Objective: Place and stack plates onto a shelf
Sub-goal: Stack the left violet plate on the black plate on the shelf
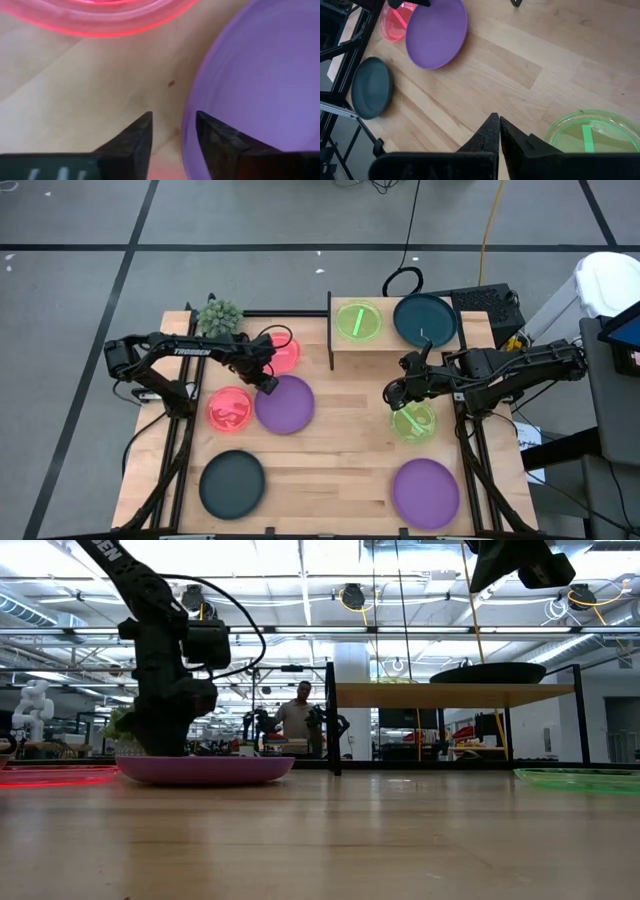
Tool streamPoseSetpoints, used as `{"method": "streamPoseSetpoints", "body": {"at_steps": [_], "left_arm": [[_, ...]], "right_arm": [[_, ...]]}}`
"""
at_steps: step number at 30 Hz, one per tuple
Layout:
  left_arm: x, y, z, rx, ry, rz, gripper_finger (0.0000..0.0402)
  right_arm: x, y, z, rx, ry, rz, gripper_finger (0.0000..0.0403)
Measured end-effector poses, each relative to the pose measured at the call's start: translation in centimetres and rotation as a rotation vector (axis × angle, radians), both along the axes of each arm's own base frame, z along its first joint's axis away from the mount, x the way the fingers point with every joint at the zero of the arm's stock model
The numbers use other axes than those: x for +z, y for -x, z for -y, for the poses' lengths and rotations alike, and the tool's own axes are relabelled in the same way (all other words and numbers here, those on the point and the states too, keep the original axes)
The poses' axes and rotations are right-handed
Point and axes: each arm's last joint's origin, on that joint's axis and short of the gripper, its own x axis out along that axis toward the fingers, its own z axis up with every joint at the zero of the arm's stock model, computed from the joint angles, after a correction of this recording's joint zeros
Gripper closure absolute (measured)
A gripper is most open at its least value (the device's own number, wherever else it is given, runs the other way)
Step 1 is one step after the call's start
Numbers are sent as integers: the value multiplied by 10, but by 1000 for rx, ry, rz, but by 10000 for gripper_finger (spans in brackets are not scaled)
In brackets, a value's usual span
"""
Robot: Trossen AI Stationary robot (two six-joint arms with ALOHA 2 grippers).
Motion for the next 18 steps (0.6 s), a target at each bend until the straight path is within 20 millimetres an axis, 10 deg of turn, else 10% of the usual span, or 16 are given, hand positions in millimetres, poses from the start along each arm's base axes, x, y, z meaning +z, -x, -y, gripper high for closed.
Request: {"method": "streamPoseSetpoints", "body": {"at_steps": [10, 18], "left_arm": [[0, -3, -1, -34, -13, 48, 385], [1, -4, -1, -42, -3, 56, 391]], "right_arm": [[1, -1, 0, -21, -20, 21, 403], [3, -4, -1, -22, -24, 49, 403]]}}
